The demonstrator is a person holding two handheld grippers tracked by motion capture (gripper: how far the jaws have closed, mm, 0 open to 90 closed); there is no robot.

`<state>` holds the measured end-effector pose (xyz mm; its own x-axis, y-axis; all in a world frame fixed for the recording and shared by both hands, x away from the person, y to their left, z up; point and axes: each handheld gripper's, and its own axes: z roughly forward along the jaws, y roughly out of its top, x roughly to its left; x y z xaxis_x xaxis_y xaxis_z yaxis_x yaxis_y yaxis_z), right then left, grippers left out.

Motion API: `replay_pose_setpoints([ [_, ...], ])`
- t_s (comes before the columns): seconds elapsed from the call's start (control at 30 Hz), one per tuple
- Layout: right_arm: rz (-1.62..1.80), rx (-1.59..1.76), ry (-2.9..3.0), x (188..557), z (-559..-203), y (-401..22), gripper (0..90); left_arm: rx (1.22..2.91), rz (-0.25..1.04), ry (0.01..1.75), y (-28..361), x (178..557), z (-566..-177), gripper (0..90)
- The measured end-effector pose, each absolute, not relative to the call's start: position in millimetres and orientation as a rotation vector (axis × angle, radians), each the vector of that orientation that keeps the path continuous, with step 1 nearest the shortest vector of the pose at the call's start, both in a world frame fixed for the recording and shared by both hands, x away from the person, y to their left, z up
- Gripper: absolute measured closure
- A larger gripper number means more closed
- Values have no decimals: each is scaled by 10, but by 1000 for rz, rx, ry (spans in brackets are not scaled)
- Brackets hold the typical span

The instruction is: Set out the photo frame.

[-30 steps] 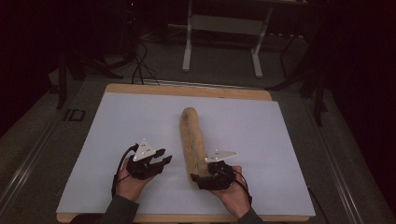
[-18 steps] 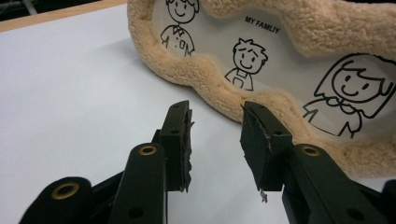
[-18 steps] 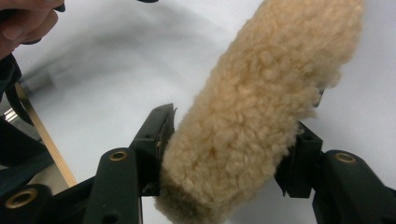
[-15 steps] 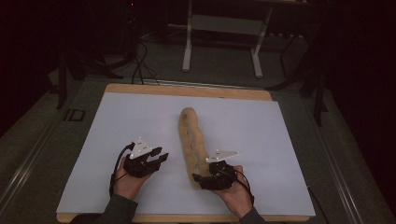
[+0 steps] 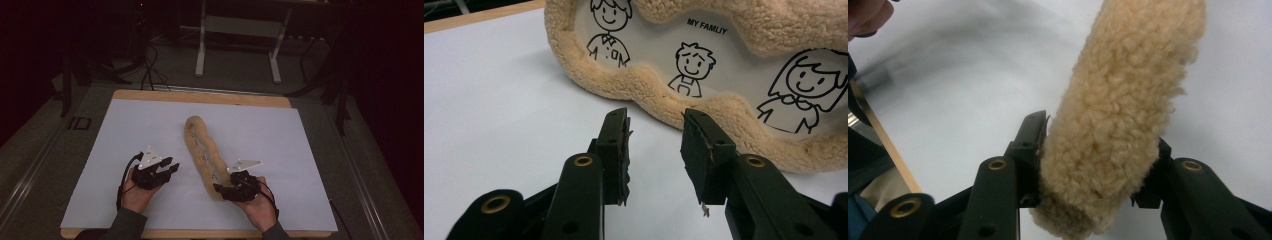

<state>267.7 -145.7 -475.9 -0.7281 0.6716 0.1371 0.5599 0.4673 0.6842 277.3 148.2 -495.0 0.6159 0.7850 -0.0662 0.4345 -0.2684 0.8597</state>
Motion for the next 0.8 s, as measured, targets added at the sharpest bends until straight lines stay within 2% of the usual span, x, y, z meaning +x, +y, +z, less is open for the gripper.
replay_pose_setpoints([
  [0.27, 1085, 1083, 2548, 2710, -4743, -1525, 617, 1887, 476, 991, 1513, 2781, -4947, 636],
  [0.8, 1098, 1075, 2558, 2788, -4738, -1644, 631, 1872, 486, 1011, 1560, 2796, -4943, 623],
])
